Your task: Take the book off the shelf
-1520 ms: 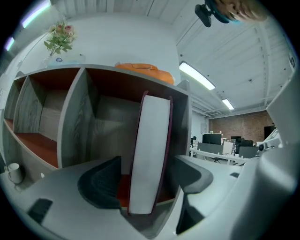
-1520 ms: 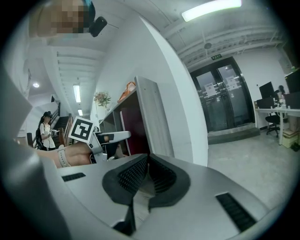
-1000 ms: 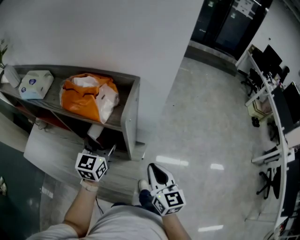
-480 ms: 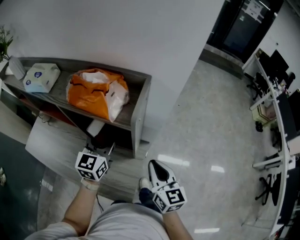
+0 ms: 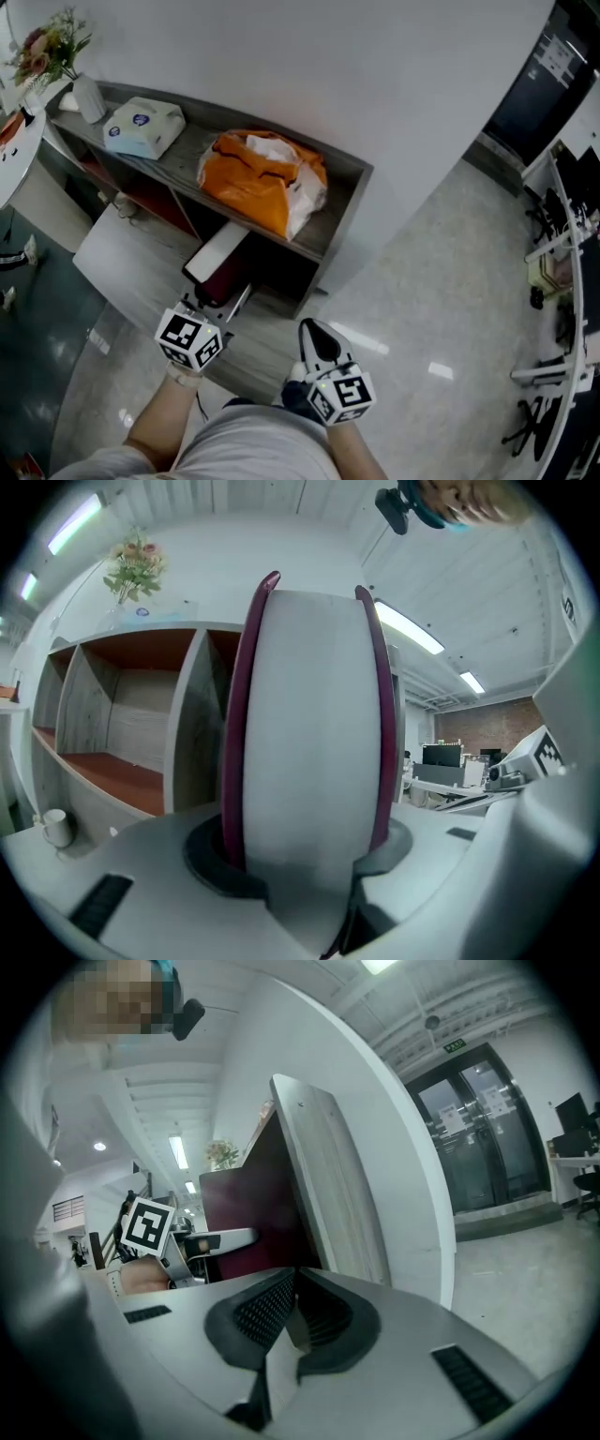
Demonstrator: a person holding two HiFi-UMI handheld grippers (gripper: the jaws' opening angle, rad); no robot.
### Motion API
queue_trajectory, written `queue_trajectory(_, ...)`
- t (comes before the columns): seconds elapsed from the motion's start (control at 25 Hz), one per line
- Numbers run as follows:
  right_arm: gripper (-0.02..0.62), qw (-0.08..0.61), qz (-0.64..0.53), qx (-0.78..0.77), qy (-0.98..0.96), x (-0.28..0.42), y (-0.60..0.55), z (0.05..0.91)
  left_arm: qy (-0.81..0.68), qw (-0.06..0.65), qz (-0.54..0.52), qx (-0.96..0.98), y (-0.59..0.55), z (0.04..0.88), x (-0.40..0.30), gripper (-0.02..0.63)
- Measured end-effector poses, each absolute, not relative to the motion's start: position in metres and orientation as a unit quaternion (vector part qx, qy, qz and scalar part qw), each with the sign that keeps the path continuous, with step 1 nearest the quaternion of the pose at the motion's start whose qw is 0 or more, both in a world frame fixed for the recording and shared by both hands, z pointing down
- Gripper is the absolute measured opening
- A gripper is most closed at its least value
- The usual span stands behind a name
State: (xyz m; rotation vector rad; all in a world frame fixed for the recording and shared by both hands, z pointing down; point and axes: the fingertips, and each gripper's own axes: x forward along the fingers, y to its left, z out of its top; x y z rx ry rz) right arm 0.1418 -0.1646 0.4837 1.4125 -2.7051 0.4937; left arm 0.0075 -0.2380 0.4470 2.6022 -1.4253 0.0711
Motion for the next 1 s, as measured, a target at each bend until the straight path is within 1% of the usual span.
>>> queue_trajectory(0.44,0.021,0.028,0.160,0.342,-0.925,0.062,-0.174,0.483,-0.553,0.089,0.018,0.828,-0.185,0.441,-0.062,0.212)
queue_trajectory(0.72,0.021,0.030,0.157,0.267,-0.950,0.009,-0.171,0.479,-0.622,0.100,0.014,0.776,-0.147,0.447,-0.118,0.212)
queue_trajectory(1.0,0.021,0.037,0.158,0.201,-0.966,-0.035,-0.159,0.478,-0.676,0.114,0.006,0.728,-0.106,0.455,-0.157,0.212)
